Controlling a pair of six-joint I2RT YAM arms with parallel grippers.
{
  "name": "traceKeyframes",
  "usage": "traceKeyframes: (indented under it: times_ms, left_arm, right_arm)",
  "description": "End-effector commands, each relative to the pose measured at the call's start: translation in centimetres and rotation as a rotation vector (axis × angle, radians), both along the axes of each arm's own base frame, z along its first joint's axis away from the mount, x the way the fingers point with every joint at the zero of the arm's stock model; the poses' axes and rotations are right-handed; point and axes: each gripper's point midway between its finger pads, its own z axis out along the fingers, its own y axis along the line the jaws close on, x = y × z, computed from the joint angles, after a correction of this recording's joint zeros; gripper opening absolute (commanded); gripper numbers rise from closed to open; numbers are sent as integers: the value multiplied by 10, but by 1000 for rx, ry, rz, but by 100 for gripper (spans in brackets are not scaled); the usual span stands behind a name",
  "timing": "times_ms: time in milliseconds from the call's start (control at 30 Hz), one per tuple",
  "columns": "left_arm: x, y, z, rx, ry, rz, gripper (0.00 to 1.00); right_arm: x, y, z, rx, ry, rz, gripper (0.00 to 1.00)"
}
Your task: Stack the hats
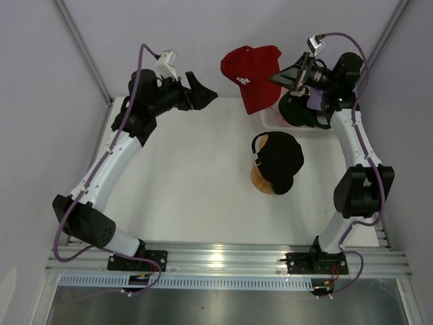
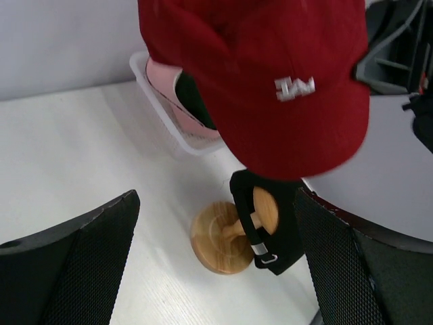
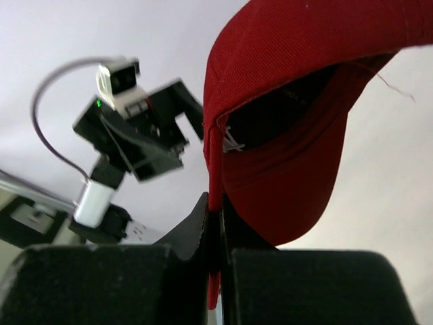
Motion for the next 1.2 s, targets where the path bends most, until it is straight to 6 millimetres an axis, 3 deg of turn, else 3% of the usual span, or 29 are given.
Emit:
traceKeyframes:
  times_ms: [0, 33, 133, 333, 567, 633, 667, 700, 867, 900, 933, 1167]
  left_arm:
    - [-8, 10, 44, -2, -215, -52, 100]
    - [-11, 11, 56, 7, -262, -63, 100]
    - [-22, 1, 76, 49, -355, -161, 100]
    - [-30, -30, 61, 235, -532, -261, 100]
    - [-62, -64, 68, 289, -733, -363, 99]
    - [-55, -69, 66, 310, -747, -348, 90]
    - [-53, -72, 64, 315, -741, -348, 82]
    - [-51, -74, 67, 312, -742, -350, 64]
    - [-33, -86, 55, 326, -669, -352, 30]
    - [-32, -86, 59, 317, -663, -342, 11]
    - [-30, -86, 61, 310, -658, -331, 1]
    - [-25, -80, 76, 173, -573, -190, 1]
  right_arm:
    - [-68, 14, 25, -154, -207, 58, 0]
    - [-83, 14, 23, -171, -169, 65, 0]
    - [-97, 15, 20, -178, -187, 83, 0]
    - [-108, 19, 12, -168, -142, 101, 0]
    - [-109, 29, 7, -162, -130, 133, 0]
    - [-110, 31, 10, -158, -142, 139, 0]
    - [-112, 32, 12, -157, -146, 143, 0]
    - [-113, 32, 14, -155, -158, 147, 0]
    - [-116, 33, 15, -152, -161, 159, 0]
    - [-115, 33, 15, -152, -161, 161, 0]
    - [-116, 33, 14, -153, -161, 162, 0]
    - [-113, 34, 17, -147, -172, 155, 0]
